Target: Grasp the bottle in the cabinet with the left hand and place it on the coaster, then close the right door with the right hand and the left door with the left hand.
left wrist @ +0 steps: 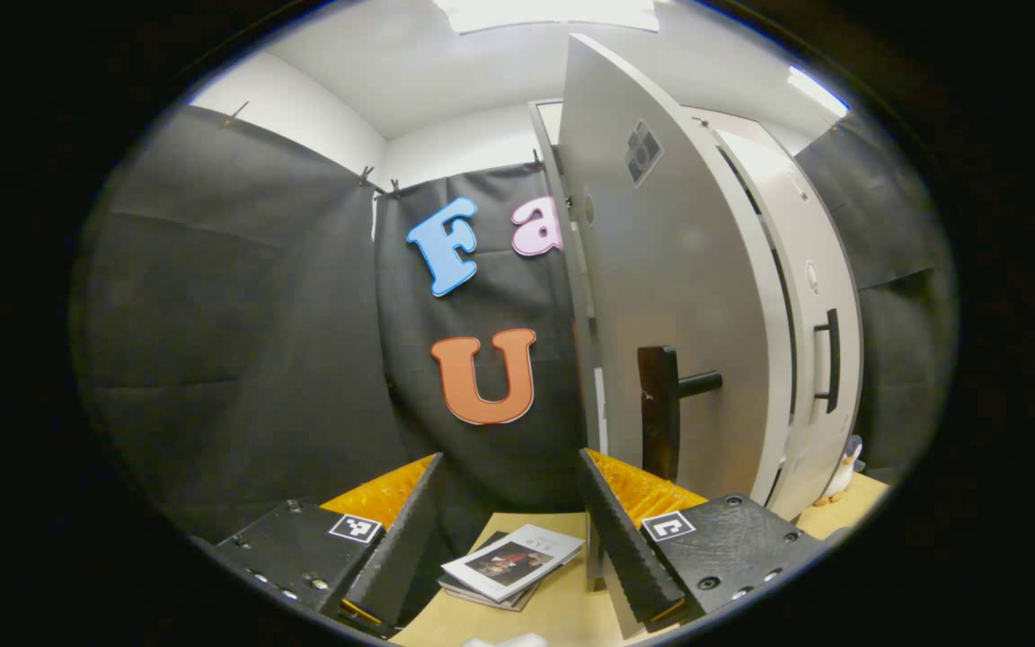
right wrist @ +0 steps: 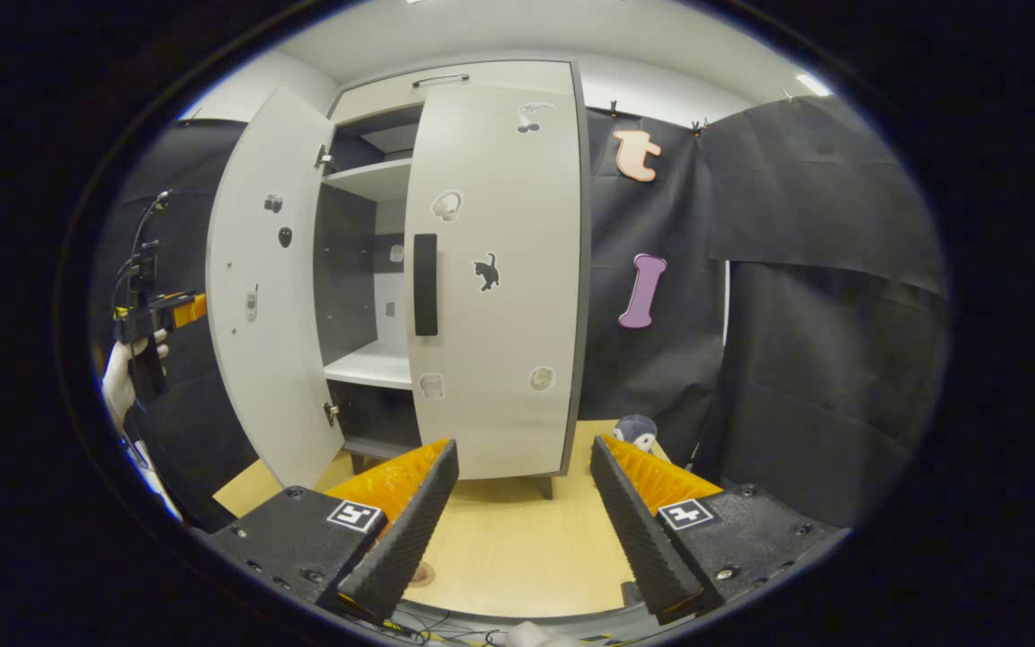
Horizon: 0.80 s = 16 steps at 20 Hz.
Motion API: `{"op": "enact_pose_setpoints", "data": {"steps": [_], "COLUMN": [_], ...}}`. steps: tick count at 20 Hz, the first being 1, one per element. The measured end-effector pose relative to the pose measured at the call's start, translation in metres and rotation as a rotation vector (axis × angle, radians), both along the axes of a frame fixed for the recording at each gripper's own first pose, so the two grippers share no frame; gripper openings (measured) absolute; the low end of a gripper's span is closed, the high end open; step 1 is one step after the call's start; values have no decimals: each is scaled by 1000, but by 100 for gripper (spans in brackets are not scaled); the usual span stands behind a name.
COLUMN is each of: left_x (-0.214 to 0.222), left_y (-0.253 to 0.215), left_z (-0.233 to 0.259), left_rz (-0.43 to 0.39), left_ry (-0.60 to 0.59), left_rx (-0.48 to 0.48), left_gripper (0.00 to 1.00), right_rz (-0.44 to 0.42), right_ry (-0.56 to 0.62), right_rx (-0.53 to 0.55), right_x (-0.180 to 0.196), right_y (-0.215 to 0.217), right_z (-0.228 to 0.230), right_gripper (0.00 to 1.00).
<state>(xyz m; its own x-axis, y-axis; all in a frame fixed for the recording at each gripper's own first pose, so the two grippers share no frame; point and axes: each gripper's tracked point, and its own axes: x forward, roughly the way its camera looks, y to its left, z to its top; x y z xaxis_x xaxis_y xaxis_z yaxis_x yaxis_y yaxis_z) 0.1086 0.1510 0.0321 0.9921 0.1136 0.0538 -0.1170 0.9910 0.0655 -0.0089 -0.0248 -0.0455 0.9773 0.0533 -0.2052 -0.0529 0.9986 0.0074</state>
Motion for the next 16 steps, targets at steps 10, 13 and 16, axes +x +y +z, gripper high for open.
{"op": "enact_pose_setpoints", "data": {"steps": [10,13,16], "left_x": [4,8,12], "left_y": [-37,-58,-83], "left_z": [0,-2,-2], "left_rz": [-76,-128,-172], "left_ry": [10,14,12], "left_rx": [-17,-27,-6], "left_gripper": [88,92,92], "right_rz": [-8,-14,-22], "right_ry": [-6,-10,-14], "right_rx": [1,2,2], "right_x": [-5,-6,-7], "right_y": [-5,-8,-10], "right_z": [1,2,3], "right_gripper": [98,98,97]}}
